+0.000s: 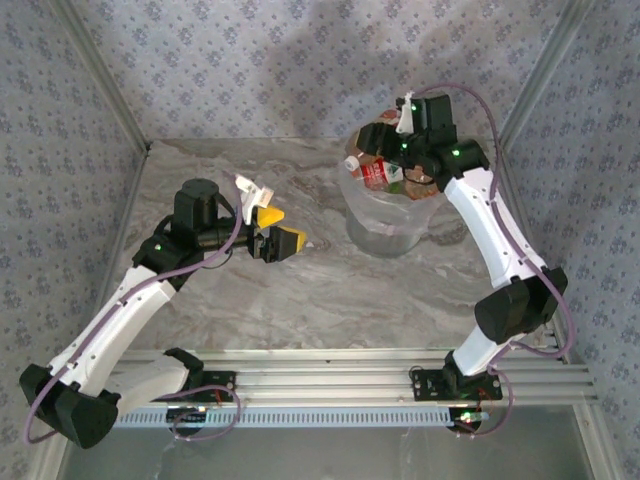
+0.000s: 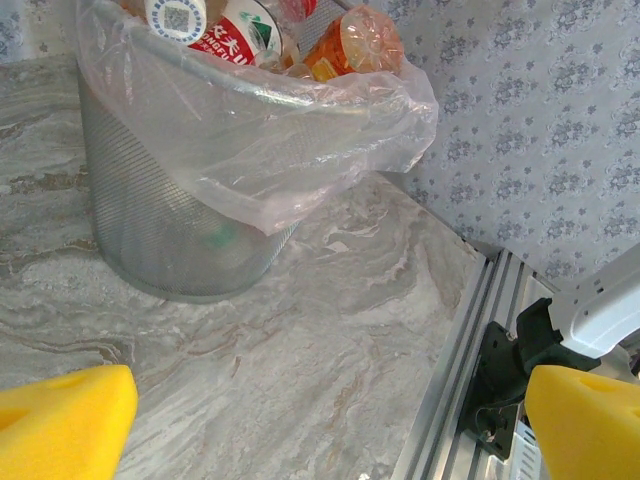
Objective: Put the plastic bottles in the bin
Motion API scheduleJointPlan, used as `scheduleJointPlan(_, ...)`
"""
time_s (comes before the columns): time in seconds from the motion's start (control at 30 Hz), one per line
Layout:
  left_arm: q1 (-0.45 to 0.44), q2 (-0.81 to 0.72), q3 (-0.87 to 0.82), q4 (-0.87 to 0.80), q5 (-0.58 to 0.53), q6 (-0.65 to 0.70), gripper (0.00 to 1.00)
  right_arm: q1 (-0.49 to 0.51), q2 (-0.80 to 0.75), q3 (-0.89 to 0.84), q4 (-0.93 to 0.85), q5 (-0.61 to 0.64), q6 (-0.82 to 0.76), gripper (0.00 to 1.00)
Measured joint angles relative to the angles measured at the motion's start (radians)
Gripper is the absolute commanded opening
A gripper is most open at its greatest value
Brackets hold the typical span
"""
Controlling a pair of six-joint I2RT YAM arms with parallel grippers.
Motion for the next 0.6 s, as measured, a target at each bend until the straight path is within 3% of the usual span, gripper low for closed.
scheduleJointPlan(0.3, 0.0, 0.009, 0.0, 0.0, 0.0, 0.0, 1.0, -0.032, 0.001, 0.042, 0.101, -0.005, 0.001, 0.69)
scheduleJointPlan(0.6, 0.0, 0.012, 0.0, 0.0, 0.0, 0.0, 0.99, -0.032, 0.084, 0.102, 0.142, -0.035, -0.01, 0.78)
